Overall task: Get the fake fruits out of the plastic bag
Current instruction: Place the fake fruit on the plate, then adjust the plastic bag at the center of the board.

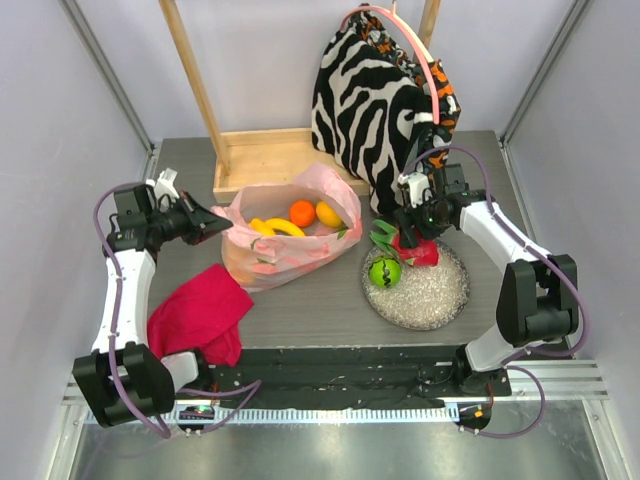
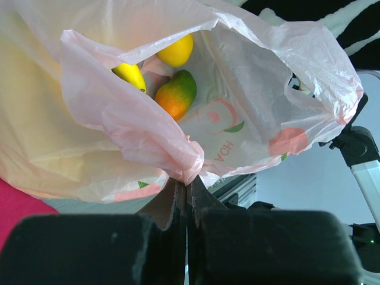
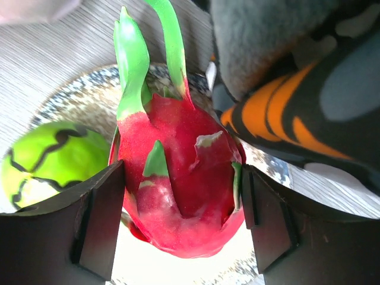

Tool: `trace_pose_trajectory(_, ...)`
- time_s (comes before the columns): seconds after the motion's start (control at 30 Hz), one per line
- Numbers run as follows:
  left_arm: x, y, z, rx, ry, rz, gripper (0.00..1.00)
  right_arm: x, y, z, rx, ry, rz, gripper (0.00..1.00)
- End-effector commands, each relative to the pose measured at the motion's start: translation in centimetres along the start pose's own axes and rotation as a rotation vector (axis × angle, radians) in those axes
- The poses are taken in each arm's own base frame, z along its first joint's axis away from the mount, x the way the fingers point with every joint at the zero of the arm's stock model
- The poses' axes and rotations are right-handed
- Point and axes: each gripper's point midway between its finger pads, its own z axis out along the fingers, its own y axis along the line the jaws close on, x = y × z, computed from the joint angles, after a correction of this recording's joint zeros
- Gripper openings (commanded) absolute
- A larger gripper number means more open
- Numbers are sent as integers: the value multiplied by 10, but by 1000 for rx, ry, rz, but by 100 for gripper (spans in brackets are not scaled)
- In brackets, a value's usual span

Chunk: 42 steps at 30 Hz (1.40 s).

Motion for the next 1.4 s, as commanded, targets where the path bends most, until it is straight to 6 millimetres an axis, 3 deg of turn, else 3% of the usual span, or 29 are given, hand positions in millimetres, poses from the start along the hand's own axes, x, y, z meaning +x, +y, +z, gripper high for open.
trace_pose_trajectory(0.0,4,-6,-4,19,1,35,0,-20,14,-2,-62,-101,20,57)
trace_pose_trajectory(0.03,5,-6,-4,22,4,32,0,-18,15,-3,-68,-94,23,70)
trace_pose_trajectory(0.07,6,-6,-4,20,8,27,0,-17,16,-7,-69,-89,22,75)
trace_pose_trajectory(0.1,9,-5,-4,17,18,19,0,-14,18,-12,-70,-74,27,100)
trace_pose_trajectory(0.27,31,0,-10,-17,86,17,0,-39,32,-63,-87,-179,-61,100)
trace_pose_trajectory(0.3,40,2,-13,-30,115,3,0,-38,40,-79,-102,-183,-82,100)
trace_pose_trajectory(0.37,57,4,-19,-36,155,-23,0,-59,60,-113,-171,-253,-127,100)
trace_pose_trajectory(0.4,62,4,-21,-33,166,-25,0,-61,77,-128,-214,-260,-149,100)
trace_pose_trajectory(0.43,68,3,-23,-28,171,-24,0,-79,91,-149,-231,-318,-198,100)
trace_pose_trajectory(0.47,78,8,-23,-32,192,-48,0,-86,102,-157,-234,-332,-236,100)
trace_pose_trajectory(0.5,83,9,-23,-34,202,-55,0,-89,144,-157,-304,-310,-326,97)
trace_pose_trajectory(0.53,87,10,-22,-35,207,-58,0,-105,160,-169,-314,-343,-368,95)
trace_pose_trajectory(0.6,95,12,-22,-39,217,-57,0,-125,195,-174,-375,-378,-410,86)
trace_pose_trajectory(0.63,96,11,-23,-35,215,-62,0,-136,227,-174,-443,-385,-411,83)
trace_pose_trajectory(0.7,99,8,-25,-23,213,-52,0,-156,253,-169,-499,-425,-438,74)
trace_pose_trajectory(0.73,100,7,-26,-20,211,-44,0,-160,273,-153,-533,-400,-477,70)
trace_pose_trajectory(0.8,105,9,-28,-28,213,-44,0,-168,288,-134,-554,-401,-513,61)
trace_pose_trajectory(0.83,108,10,-29,-35,221,-61,0,-165,297,-109,-563,-359,-522,58)
trace_pose_trajectory(0.87,109,10,-29,-37,223,-68,0,-176,294,-92,-501,-382,-518,54)
trace_pose_trajectory(0.97,113,13,-30,-58,227,-87,0,-174,286,-29,-395,-313,-463,48)
trace_pose_trajectory(1.0,109,13,-32,-68,212,-74,0,-166,271,-8,-307,-271,-448,48)
trace_pose_trajectory(1.07,104,12,-39,-77,198,-53,0,-157,260,17,-244,-234,-412,49)
trace_pose_trajectory(1.1,103,11,-40,-77,202,-42,0,-140,259,28,-247,-192,-406,50)
trace_pose_trajectory(1.17,103,11,-42,-77,206,-9,0,-123,267,31,-294,-158,-371,50)
trace_pose_trajectory(1.2,104,11,-42,-75,203,-4,0,-102,273,36,-337,-110,-366,50)
trace_pose_trajectory(1.27,104,16,-40,-91,189,-30,0,-86,281,28,-359,-97,-372,50)
trace_pose_trajectory(1.3,106,17,-41,-94,187,-36,0,-64,285,30,-365,-53,-355,50)
trace_pose_trajectory(1.37,113,17,-44,-94,200,-42,0,-53,286,24,-371,-53,-328,53)
